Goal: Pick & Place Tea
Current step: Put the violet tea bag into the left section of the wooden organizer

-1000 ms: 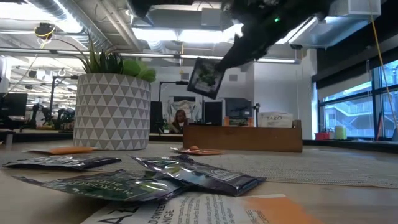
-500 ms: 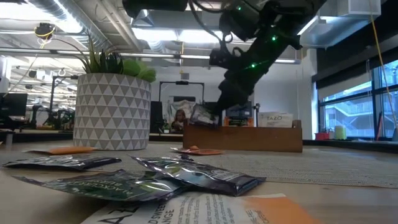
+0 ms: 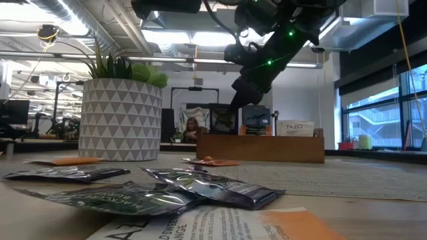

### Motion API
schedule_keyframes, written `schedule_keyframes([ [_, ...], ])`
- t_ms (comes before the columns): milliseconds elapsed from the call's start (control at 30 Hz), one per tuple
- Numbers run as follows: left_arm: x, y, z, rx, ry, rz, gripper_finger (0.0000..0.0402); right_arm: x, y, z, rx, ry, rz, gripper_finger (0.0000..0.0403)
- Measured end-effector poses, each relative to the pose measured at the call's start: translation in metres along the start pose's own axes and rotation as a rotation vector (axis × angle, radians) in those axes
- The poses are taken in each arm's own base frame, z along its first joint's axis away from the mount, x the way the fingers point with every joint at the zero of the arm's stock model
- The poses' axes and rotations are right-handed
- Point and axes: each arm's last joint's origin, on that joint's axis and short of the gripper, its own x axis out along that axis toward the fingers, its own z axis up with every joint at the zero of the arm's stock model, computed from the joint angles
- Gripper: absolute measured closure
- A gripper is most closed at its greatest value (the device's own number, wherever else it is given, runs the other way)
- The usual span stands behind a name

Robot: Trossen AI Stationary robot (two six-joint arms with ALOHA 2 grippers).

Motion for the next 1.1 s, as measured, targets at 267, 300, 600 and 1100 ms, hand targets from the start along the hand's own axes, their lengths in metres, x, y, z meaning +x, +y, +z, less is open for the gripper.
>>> schedule_keyframes([
  [267, 0.000, 0.000, 0.000, 0.000, 0.000, 0.000, 0.0361, 0.006, 0.006, -0.003, -0.007, 0.009, 0.079, 0.0399],
  [300, 0.000, 0.000, 0.000, 0.001, 0.000, 0.000, 0.0361, 0.006, 0.007, -0.003, -0.006, 0.012, 0.091, 0.0398],
  [600, 0.000, 0.000, 0.000, 0.004, 0.004, 0.000, 0.0362, 0.005, 0.009, -0.004, 0.011, 0.010, 0.139, 0.0395],
  [1100, 0.000, 0.000, 0.000, 0.004, 0.005, -0.001, 0.0361, 0.002, 0.016, -0.003, 0.020, 0.005, 0.194, 0.0394],
])
